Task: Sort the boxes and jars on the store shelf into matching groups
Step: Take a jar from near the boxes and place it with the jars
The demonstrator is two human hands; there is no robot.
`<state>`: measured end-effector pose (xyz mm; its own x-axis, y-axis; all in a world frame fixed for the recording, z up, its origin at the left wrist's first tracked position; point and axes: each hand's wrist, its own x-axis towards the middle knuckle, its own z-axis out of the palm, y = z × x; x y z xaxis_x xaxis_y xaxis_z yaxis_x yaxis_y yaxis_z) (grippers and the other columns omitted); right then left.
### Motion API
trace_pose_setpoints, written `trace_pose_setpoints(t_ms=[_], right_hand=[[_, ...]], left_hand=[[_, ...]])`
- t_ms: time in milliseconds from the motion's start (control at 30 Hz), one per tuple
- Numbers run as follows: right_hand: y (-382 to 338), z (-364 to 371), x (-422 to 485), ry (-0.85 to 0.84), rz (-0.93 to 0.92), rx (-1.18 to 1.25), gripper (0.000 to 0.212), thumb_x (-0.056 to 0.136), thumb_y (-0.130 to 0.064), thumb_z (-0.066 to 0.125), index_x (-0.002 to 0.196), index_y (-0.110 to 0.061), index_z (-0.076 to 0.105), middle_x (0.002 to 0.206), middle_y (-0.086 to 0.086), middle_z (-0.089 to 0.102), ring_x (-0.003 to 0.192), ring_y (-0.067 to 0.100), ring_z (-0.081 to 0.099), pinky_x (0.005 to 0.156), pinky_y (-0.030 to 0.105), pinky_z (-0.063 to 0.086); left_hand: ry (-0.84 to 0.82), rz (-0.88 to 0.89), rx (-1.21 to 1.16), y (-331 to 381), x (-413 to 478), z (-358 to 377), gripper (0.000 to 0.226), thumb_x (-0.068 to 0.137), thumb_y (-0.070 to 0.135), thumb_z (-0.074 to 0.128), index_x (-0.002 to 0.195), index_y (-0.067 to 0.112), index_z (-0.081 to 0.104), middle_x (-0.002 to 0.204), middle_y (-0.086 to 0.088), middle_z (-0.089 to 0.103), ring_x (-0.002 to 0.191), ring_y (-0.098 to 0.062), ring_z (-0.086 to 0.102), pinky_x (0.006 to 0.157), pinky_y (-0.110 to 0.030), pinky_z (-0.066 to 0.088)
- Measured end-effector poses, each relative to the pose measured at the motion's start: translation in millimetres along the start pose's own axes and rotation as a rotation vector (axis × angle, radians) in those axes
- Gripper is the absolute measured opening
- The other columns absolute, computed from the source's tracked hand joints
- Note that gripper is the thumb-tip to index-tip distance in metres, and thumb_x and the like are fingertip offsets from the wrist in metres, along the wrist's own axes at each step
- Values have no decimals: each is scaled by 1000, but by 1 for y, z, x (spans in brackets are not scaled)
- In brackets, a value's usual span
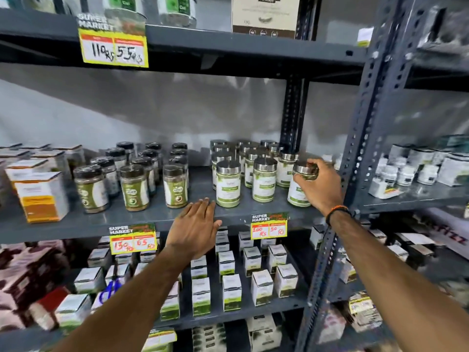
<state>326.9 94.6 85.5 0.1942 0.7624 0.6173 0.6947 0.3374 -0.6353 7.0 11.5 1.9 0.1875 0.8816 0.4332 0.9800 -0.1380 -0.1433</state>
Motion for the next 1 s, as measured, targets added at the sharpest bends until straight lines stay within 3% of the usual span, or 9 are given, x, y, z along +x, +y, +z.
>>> trace_pose_setpoints(t_ms=[133, 200, 300, 367, 467, 567, 767, 1000], right_hand=[[3, 10, -4, -7, 13, 8, 66, 85, -41, 81, 144, -19, 59, 132, 10, 65, 122, 28, 63, 104, 36, 50], [7, 13, -6, -16, 22, 10, 79, 85, -39, 82, 153, -19, 49, 142, 12, 62, 131, 30, 59, 108, 36, 44], [21, 16, -11, -74, 138, 23, 99, 71, -46, 94, 151, -13, 45, 138, 10, 68, 123, 29, 66, 105, 39, 53], [31, 20, -18, -157, 216, -48, 93, 64, -55, 95, 137, -11, 57, 125, 7, 76, 108, 26, 73, 93, 37, 59], [39, 26, -24, -157, 235, -73, 73, 64, -49, 97, 122, -16, 70, 117, 4, 80, 93, 17, 72, 82, 26, 54], [38, 29, -20, -138, 234, -63, 66, 64, -44, 97, 120, -17, 75, 115, 5, 81, 99, 22, 76, 80, 25, 51], [39, 38, -10, -144, 291, -40, 69, 64, -45, 97, 123, -16, 76, 120, 8, 79, 107, 28, 75, 86, 33, 57], [38, 40, -12, -121, 290, -10, 63, 68, -39, 97, 122, -14, 77, 118, 8, 80, 105, 26, 76, 85, 31, 57]], left_hand=[[17, 18, -2, -1, -2, -1, 70, 103, 49, 15, 155, 6, 35, 159, -16, 43, 146, -29, 40, 122, -44, 28], [19, 16, -8, -1, -1, -1, 69, 104, 49, 16, 155, 7, 34, 159, -15, 42, 146, -29, 39, 123, -44, 27], [25, 11, -8, -1, 0, -1, 67, 104, 48, 19, 156, 7, 34, 160, -15, 42, 146, -29, 39, 123, -44, 27], [28, 8, -9, -2, -1, -1, 67, 104, 48, 20, 156, 8, 34, 160, -15, 42, 146, -28, 39, 123, -43, 27], [35, 6, -17, -2, -3, 0, 67, 104, 49, 21, 155, 8, 36, 159, -14, 43, 146, -28, 40, 123, -43, 27], [42, 0, -14, -1, -2, 1, 67, 104, 49, 20, 155, 8, 37, 159, -14, 44, 146, -28, 40, 123, -43, 27], [48, 3, -27, 0, -1, 1, 69, 103, 50, 18, 154, 7, 39, 157, -15, 46, 144, -28, 42, 122, -44, 29], [54, 3, -41, 0, -2, 1, 70, 102, 50, 18, 153, 6, 40, 156, -16, 47, 143, -29, 44, 121, -45, 31]])
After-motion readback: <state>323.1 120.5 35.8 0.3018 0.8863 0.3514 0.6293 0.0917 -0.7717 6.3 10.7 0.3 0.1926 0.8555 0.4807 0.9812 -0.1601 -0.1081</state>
